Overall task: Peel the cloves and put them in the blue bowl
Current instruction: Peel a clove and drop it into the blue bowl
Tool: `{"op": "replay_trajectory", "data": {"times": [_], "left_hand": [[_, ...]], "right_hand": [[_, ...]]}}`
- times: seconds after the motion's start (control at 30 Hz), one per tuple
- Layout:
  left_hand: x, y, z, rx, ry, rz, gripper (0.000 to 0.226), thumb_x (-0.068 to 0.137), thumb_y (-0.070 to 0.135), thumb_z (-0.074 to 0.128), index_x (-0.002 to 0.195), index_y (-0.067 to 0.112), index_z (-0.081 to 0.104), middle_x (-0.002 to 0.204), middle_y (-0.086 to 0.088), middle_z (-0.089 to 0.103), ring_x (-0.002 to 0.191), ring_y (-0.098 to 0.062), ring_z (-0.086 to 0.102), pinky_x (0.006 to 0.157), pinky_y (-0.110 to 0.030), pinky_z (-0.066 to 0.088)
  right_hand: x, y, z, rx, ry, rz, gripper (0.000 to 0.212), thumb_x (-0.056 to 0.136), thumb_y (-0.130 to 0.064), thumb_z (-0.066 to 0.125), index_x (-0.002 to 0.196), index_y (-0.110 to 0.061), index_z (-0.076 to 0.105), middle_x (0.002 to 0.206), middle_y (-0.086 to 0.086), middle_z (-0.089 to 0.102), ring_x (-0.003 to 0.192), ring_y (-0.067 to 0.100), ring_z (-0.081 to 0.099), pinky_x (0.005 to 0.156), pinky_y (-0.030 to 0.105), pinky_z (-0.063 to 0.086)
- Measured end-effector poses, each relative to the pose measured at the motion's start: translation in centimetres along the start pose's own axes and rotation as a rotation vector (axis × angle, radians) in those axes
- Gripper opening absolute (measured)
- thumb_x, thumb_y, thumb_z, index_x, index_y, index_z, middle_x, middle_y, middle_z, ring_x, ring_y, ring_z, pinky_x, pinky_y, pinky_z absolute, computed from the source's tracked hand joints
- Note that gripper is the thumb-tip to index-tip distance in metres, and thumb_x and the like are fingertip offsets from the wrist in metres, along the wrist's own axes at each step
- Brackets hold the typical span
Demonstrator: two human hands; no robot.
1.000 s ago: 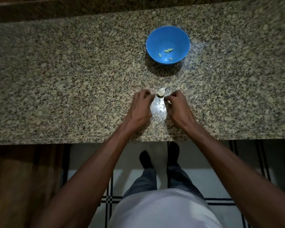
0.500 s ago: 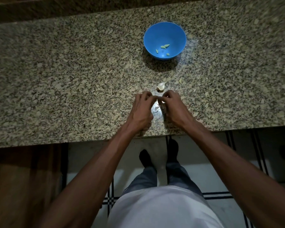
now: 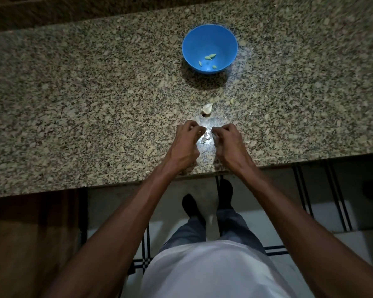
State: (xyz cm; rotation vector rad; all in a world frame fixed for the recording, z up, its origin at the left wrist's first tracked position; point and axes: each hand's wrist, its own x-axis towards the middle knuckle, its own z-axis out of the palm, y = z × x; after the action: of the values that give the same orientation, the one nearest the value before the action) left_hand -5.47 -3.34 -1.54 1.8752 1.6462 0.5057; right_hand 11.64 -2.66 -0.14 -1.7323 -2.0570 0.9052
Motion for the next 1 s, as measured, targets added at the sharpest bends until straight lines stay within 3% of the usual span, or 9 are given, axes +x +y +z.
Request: {"op": "replay_trajectory", "data": {"times": [0.07, 0.13, 0.3, 0.4, 0.47, 0.57, 0.7, 0.8, 1.0], "left_hand": [[-0.6, -0.8, -0.7, -0.043, 0.125, -0.083, 0.054, 0.091, -0.014, 0.053, 0.141, 0.007, 0.055, 0.137, -0.009, 0.048, 0.125, -0.020, 0.049, 0.111, -0.032, 0.047], [-1.0, -1.8, -1.4, -0.033, 0.183, -0.155, 0.054, 0.093, -0.003, 0.058, 0.145, 0.007, 0.050, 0.138, -0.009, 0.047, 0.125, -0.019, 0.049, 0.110, -0.033, 0.047], [-1.8, -1.6, -0.9, 0.035, -0.010, -0.054, 0.059, 0.091, 0.032, 0.074, 0.140, 0.007, 0.052, 0.130, -0.007, 0.045, 0.117, -0.018, 0.041, 0.098, -0.033, 0.045], [-1.1, 0.0, -0.3, -0.064, 0.011, -0.010, 0.054, 0.092, 0.021, 0.074, 0.139, 0.005, 0.053, 0.126, -0.007, 0.048, 0.109, -0.021, 0.054, 0.095, -0.038, 0.056], [-0.7, 0.9, -0.5, -0.159, 0.061, -0.015, 0.050, 0.094, 0.010, 0.071, 0.141, 0.002, 0.054, 0.127, -0.007, 0.049, 0.106, -0.015, 0.057, 0.096, -0.026, 0.056], [-0.8, 0.7, -1.8, -0.145, 0.255, -0.092, 0.037, 0.097, 0.008, 0.065, 0.134, 0.003, 0.061, 0.128, -0.007, 0.052, 0.108, -0.010, 0.052, 0.095, -0.003, 0.044], [-1.7, -1.7, -1.9, 0.055, 0.285, -0.381, 0.037, 0.097, 0.011, 0.061, 0.134, 0.014, 0.060, 0.135, -0.007, 0.049, 0.127, -0.020, 0.041, 0.106, -0.029, 0.041], [-1.9, -0.7, -0.4, -0.018, 0.229, -0.401, 0.043, 0.095, 0.000, 0.055, 0.137, 0.012, 0.055, 0.135, -0.004, 0.042, 0.127, -0.022, 0.044, 0.106, -0.038, 0.048], [-0.9, 2.2, 0.4, -0.240, 0.172, -0.223, 0.043, 0.096, -0.005, 0.055, 0.138, 0.005, 0.056, 0.127, -0.007, 0.051, 0.113, -0.014, 0.054, 0.098, -0.016, 0.045]], "right_hand": [[0.1, -0.3, -0.8, 0.076, 0.041, 0.039, 0.044, 0.103, 0.003, 0.052, 0.146, -0.002, 0.054, 0.131, 0.011, 0.050, 0.097, 0.011, 0.052, 0.075, 0.002, 0.048], [0.0, 0.2, -1.8, 0.084, 0.060, 0.089, 0.043, 0.101, 0.000, 0.060, 0.144, 0.000, 0.055, 0.132, 0.013, 0.050, 0.103, 0.013, 0.052, 0.090, 0.013, 0.054], [-0.4, -0.2, -0.8, -0.033, -0.032, 0.045, 0.041, 0.093, -0.013, 0.077, 0.129, 0.000, 0.062, 0.127, 0.012, 0.047, 0.103, 0.017, 0.049, 0.078, 0.015, 0.045], [0.4, -1.1, 0.2, -0.030, -0.009, -0.021, 0.038, 0.098, -0.003, 0.068, 0.135, 0.000, 0.061, 0.128, 0.013, 0.051, 0.101, 0.018, 0.057, 0.078, 0.016, 0.048], [0.9, -0.9, -0.3, 0.024, 0.021, -0.001, 0.036, 0.099, 0.001, 0.063, 0.135, 0.001, 0.062, 0.127, 0.014, 0.053, 0.099, 0.018, 0.059, 0.084, 0.019, 0.056], [0.8, 0.6, -2.6, 0.020, 0.113, 0.047, 0.036, 0.101, -0.002, 0.061, 0.137, -0.001, 0.062, 0.129, 0.014, 0.054, 0.102, 0.015, 0.056, 0.075, 0.003, 0.049], [-0.3, 3.9, -3.4, -0.105, 0.169, 0.209, 0.037, 0.098, 0.007, 0.055, 0.134, -0.001, 0.065, 0.127, 0.017, 0.054, 0.115, 0.028, 0.053, 0.090, 0.025, 0.051], [-0.9, 2.6, -1.0, -0.062, 0.145, 0.209, 0.032, 0.101, 0.008, 0.049, 0.128, -0.001, 0.064, 0.125, 0.013, 0.050, 0.112, 0.026, 0.051, 0.093, 0.039, 0.056], [0.7, -1.1, 0.2, 0.019, 0.064, 0.069, 0.022, 0.102, 0.003, 0.047, 0.112, -0.003, 0.065, 0.111, 0.009, 0.053, 0.092, 0.018, 0.051, 0.076, 0.027, 0.047]]}}
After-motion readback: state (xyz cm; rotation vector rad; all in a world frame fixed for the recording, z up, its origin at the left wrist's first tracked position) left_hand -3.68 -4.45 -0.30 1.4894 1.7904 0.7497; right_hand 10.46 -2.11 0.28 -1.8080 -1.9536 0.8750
